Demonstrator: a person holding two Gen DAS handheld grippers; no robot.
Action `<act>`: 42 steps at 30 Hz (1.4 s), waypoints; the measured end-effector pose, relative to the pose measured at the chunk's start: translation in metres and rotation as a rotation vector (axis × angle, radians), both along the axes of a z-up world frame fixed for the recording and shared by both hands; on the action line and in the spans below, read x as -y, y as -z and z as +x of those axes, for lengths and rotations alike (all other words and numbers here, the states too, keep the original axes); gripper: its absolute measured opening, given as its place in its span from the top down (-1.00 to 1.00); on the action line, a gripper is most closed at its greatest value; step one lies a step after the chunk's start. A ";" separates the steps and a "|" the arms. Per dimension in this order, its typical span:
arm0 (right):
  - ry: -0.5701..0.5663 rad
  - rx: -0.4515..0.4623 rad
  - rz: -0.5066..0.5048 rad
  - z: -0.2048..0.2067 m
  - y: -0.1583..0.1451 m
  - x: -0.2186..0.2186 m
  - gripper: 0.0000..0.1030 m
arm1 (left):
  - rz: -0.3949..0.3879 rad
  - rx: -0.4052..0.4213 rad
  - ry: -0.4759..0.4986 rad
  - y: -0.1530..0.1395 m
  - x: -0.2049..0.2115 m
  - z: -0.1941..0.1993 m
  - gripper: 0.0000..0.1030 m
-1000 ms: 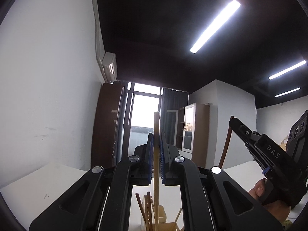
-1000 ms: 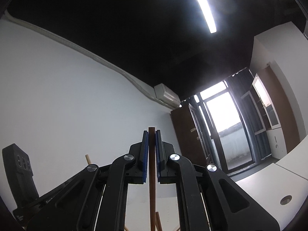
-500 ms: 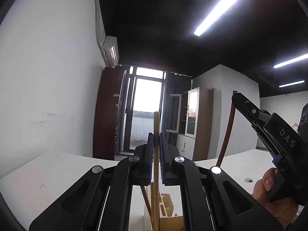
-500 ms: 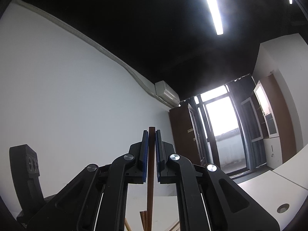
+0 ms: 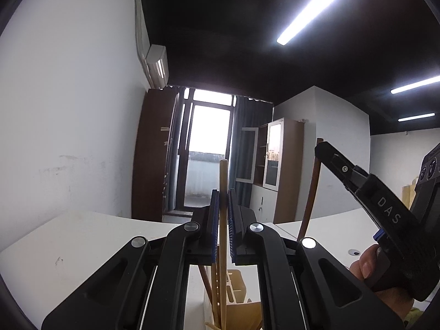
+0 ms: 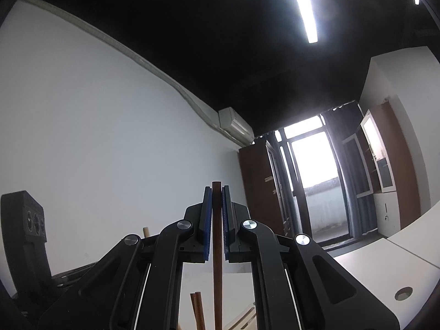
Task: Organize utensils
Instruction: 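Lower both held chopsticks into the holder slots, then open both tools to release the chopsticks into the holder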
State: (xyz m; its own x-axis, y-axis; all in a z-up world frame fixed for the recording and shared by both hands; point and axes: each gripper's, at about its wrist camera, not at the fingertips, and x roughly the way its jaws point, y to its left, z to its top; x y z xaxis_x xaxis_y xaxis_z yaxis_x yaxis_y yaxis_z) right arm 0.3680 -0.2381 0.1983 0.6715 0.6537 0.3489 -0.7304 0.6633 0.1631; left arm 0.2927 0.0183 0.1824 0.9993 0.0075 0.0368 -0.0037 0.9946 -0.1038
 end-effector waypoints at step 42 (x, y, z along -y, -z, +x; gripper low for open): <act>-0.004 -0.099 -0.140 0.001 0.016 0.012 0.72 | 0.002 -0.070 0.048 0.005 -0.015 -0.002 0.63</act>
